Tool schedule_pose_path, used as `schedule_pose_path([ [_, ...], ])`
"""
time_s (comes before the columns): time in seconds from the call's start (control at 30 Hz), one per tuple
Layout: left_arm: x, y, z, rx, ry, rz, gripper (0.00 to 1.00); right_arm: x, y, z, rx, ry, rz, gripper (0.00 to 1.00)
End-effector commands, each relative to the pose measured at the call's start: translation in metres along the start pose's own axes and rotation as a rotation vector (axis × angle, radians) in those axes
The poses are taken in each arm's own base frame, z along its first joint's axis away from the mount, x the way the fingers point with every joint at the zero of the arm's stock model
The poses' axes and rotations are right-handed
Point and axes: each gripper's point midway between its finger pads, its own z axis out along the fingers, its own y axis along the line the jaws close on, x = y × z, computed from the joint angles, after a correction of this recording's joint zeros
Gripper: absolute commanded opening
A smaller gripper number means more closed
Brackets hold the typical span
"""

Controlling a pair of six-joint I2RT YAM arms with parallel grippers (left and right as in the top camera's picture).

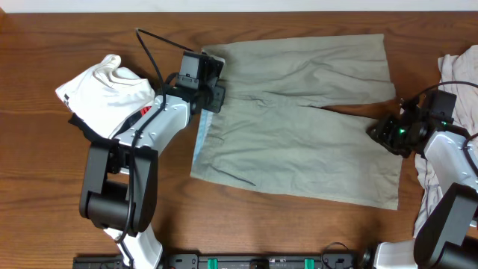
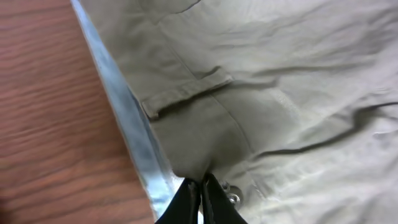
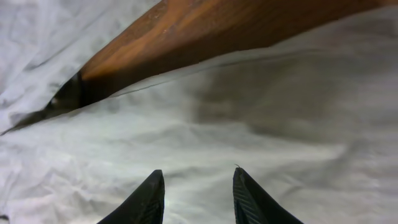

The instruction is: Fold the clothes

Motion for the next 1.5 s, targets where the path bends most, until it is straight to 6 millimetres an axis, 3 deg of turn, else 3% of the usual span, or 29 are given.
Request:
schedule_pose_path([
  [0.0, 0.004, 0.022, -0.002, -0.122, 0.021, 0.042, 0.06, -0.004, -0.003, -0.003, 0.046, -0.016, -0.02, 0.35],
  [0.17, 0.005, 0.023, -0.002, -0.126, 0.025, 0.059, 0.06, 0.001, -0.017, -0.004, 0.123, -0.003, 0.017, 0.34],
  [0.33, 0.005, 0.023, -0.002, -0.126, 0.025, 0.059, 0.06, -0.006, -0.032, -0.007, 0.208, -0.043, 0.048, 0.31],
  [0.4, 0.005, 0.023, -0.002, -0.126, 0.025, 0.059, 0.06, -0.017, -0.031, -0.007, 0.199, -0.09, 0.04, 0.29],
  [0.5, 0.005, 0.023, -0.002, -0.126, 0.025, 0.059, 0.06, -0.04, -0.015, -0.008, 0.097, -0.168, 0.024, 0.16],
  [0.67, 0.005, 0.022, -0.002, -0.125, 0.025, 0.059, 0.06, -0.071, 0.004, -0.015, -0.01, -0.286, 0.028, 0.15],
  [0.87, 0.005, 0.022, -0.002, -0.125, 0.025, 0.058, 0.06, -0.09, -0.007, -0.005, 0.035, -0.355, 0.049, 0.06],
  [1.07, 0.005, 0.022, -0.002, -0.125, 0.026, 0.054, 0.06, -0.073, -0.027, 0.028, 0.072, -0.253, 0.102, 0.05],
  [1.47, -0.002, 0.022, -0.016, -0.124, 0.042, 0.054, 0.06, -0.054, -0.052, 0.027, 0.126, -0.173, 0.16, 0.05],
])
